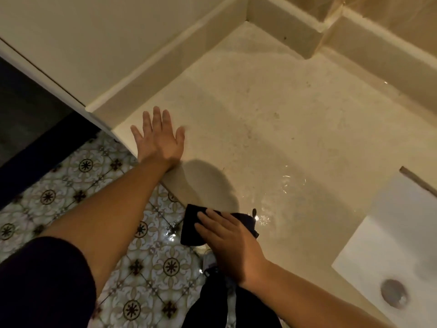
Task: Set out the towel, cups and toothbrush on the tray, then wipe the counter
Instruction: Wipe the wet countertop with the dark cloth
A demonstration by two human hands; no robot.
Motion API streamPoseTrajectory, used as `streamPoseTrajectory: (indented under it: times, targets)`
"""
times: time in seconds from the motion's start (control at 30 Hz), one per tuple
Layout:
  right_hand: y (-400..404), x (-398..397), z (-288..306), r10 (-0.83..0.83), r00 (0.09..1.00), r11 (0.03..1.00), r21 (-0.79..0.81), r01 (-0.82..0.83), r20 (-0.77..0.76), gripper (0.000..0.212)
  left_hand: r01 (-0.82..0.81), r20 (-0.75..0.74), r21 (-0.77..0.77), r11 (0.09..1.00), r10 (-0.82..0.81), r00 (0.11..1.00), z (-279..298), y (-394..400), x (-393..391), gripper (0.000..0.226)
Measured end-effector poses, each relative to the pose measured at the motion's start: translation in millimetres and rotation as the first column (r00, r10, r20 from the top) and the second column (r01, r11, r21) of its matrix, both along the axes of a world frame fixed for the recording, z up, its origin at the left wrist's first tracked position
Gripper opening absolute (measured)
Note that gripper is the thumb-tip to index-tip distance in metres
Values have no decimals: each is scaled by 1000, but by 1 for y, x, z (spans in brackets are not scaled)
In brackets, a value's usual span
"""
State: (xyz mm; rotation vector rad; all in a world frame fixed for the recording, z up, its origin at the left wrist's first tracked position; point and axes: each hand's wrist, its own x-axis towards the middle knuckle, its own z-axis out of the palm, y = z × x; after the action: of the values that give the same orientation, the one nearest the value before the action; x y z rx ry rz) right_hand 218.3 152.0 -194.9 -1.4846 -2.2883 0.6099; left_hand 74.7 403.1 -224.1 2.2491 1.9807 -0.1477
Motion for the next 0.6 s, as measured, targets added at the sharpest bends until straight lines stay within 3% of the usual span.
streamPoseTrajectory:
  times: [0.07,0.13,0.17,0.2,0.23,0.27,0.3,0.37,0.43,0.47,0.53,0.6]
  targets:
    - [-16,-15,8,-79,990,996,-58,73,-113,51,2,-2,-12,1000,-2,1000,0,0,0,76]
    - [-27,-19,20,-266,887,949,-265,171,-378,41,7,-3,-11,1000,-7,1000,0,-1,0,75]
    - [-28,-14,29,-412,757,871,-463,164,-507,38,7,1,-6,1000,-7,1000,1,-1,0,75]
    - [-27,-7,40,-598,546,731,-679,72,-586,37,6,6,-2,1000,-6,1000,1,-1,0,74]
    - [-25,3,49,-762,291,582,-809,-84,-578,35,4,11,-1,1000,-4,1000,1,-1,0,75]
    - [-23,17,53,-874,96,447,-865,-226,-477,32,5,17,-6,1000,-4,1000,2,-1,0,75]
    - [-21,34,57,-923,-32,373,-875,-310,-383,30,6,24,-11,1000,-6,1000,2,-1,0,76]
    - [-9,79,65,-920,-177,389,-872,-299,-349,30,9,33,-12,1000,-8,999,1,0,-1,76]
    - [18,136,71,-878,-233,452,-884,-116,-418,31,9,34,-8,1000,-9,999,1,0,-2,76]
    - [37,168,74,-846,-207,493,-869,48,-492,34,9,32,-4,1000,-9,999,1,0,-2,76]
    - [81,230,77,-819,-58,473,-730,493,-570,38,9,28,9,1000,-10,1000,0,-1,-2,75]
    - [119,283,68,-877,159,376,-444,813,-453,41,5,22,24,1000,-5,1000,0,-1,-1,73]
